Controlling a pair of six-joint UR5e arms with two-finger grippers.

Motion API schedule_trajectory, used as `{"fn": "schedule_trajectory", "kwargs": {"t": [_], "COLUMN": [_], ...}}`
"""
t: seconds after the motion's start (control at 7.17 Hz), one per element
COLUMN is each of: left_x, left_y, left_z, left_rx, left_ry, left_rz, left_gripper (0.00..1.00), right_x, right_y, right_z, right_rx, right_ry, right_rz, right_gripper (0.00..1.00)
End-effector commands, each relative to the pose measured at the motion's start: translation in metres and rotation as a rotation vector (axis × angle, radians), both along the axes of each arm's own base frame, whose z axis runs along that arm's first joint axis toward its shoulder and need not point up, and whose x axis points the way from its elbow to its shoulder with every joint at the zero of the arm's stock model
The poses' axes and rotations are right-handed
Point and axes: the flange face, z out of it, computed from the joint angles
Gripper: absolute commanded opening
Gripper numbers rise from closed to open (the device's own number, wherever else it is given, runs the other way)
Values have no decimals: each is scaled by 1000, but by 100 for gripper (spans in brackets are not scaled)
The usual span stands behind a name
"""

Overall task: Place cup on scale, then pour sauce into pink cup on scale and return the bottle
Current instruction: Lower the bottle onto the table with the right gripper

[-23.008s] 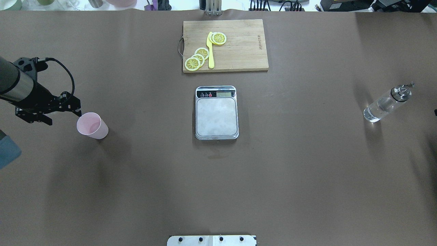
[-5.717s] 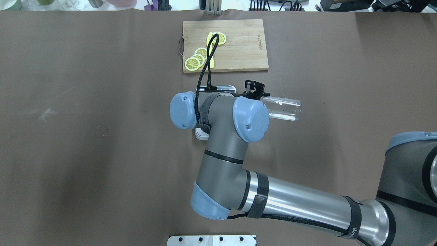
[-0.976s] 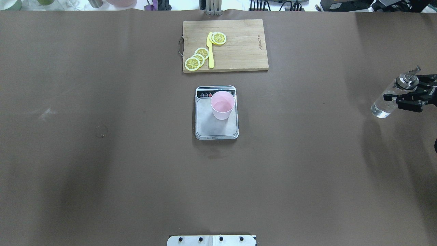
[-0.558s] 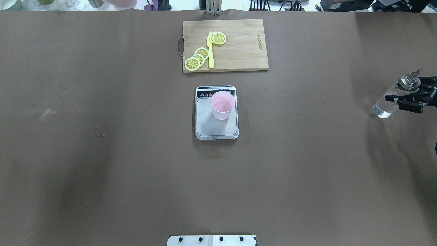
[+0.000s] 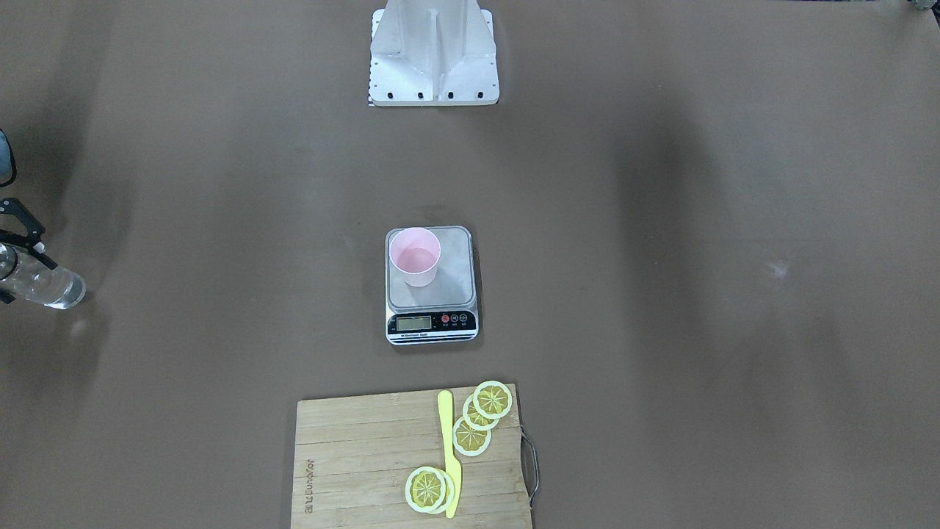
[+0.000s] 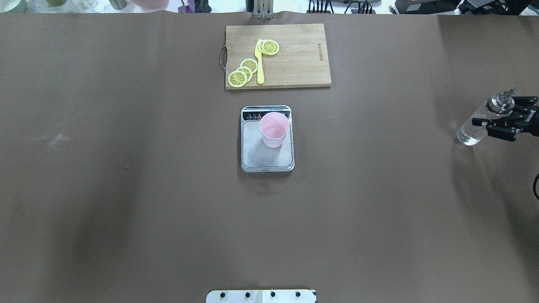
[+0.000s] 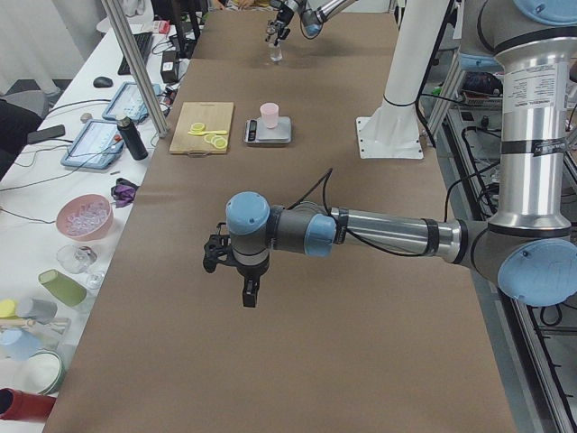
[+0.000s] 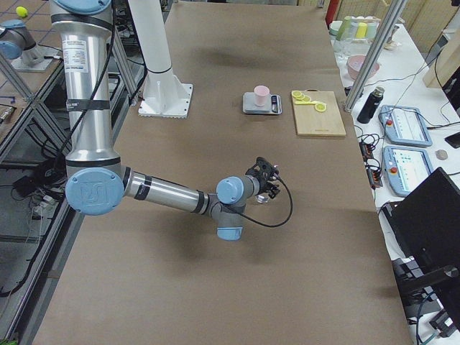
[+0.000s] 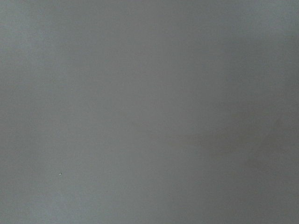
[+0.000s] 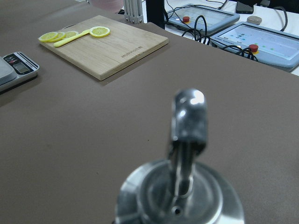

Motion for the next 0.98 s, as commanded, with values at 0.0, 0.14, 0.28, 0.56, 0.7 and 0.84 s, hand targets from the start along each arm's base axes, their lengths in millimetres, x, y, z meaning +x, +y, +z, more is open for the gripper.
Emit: {"fn": "schedule_trajectory", "kwargs": {"t": [0.0, 0.14, 0.28, 0.56, 0.7, 0.84], "left_x": [0, 0, 0, 0, 0, 0], "left_y": [-1, 0, -1, 0, 0, 0], "left_z": [-2, -2, -3, -2, -2, -2], "left_rx": [4, 2, 5, 3, 3, 2], "left_ry": [0, 0, 1, 1, 1, 0], "left_rz": [-1, -1, 0, 1, 1, -1], "left_gripper": [98, 98, 98, 98, 98, 98], "right_x": [-10, -11, -15, -18, -17, -18], "right_y": [2, 1, -2, -4, -3, -3], "right_z": [3, 2, -3, -5, -4, -1], "right_rx": [20, 23, 31, 34, 30, 26], "right_ry": [-9, -10, -14, -16, -14, -12], "right_rz": [1, -3, -11, -14, -15, -17], "right_gripper": [45, 45, 52, 65, 72, 77]}}
